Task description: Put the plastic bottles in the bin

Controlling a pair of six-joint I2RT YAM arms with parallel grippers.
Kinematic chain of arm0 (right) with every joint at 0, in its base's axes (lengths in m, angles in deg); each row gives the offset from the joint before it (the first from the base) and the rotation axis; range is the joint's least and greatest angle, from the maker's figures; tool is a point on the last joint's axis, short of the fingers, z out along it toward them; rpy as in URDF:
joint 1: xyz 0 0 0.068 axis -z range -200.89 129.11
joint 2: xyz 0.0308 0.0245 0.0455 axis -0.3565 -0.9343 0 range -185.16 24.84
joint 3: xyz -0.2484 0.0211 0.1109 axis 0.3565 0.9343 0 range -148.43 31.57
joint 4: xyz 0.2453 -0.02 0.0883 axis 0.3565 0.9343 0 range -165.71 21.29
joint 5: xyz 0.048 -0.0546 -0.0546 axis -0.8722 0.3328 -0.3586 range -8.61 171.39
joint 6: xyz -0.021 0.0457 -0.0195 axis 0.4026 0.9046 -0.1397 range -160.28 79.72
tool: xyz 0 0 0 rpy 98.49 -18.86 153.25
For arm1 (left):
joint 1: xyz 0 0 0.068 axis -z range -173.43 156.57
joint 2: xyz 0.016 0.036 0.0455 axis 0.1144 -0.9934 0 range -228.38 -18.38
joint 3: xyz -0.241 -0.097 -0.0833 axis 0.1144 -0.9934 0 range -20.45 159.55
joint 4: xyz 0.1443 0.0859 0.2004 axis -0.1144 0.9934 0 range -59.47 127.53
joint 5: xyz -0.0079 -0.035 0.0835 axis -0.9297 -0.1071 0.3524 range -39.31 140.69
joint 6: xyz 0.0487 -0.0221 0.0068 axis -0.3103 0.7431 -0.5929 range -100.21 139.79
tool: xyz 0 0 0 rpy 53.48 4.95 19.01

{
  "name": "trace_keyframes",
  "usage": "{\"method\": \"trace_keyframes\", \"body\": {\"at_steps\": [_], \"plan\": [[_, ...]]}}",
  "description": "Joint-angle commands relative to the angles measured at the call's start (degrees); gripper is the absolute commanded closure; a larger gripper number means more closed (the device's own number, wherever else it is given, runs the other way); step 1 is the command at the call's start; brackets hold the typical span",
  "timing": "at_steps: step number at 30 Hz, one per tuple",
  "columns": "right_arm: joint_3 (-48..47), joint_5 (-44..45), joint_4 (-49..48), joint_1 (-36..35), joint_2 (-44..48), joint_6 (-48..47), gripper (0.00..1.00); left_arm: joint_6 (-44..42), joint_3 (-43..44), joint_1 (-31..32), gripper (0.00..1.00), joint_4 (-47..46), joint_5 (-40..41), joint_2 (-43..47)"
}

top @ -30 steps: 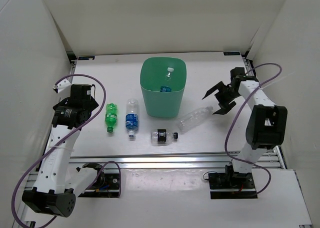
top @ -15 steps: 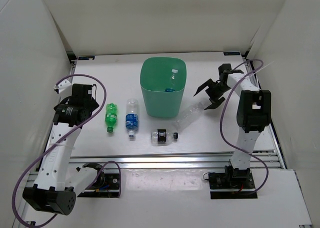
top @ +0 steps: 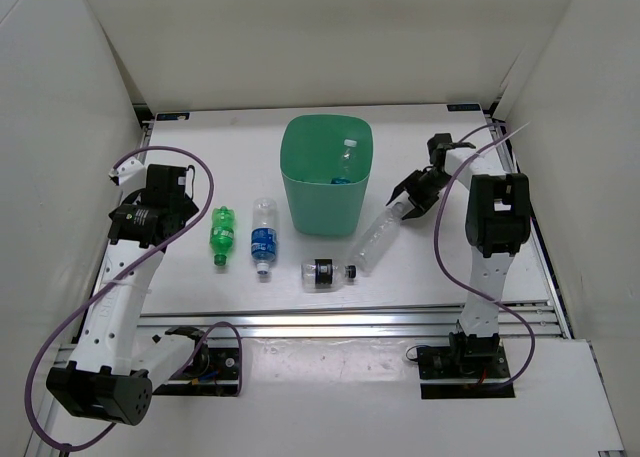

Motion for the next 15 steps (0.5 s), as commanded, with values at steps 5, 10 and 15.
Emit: {"method": "trace_keyframes", "body": {"at_steps": [5,10,15], "plan": [[-2.1,-0.1,0.7,0.0,0.7,-1.1,0.32,0.3,2.0,-0.1,0.01,0.9,1.5,0.4],[-2.1,1.5,0.7,-1.0,2.4,-3.1,0.43,-0.2,2.0,-0.1,0.01,0.9,2.0,0.4],[-0.9,2.5,0.7,-1.0,2.9,-3.7,0.68,-0.2,0.9,-0.1,0.01,0.9,2.0,0.4]]}}
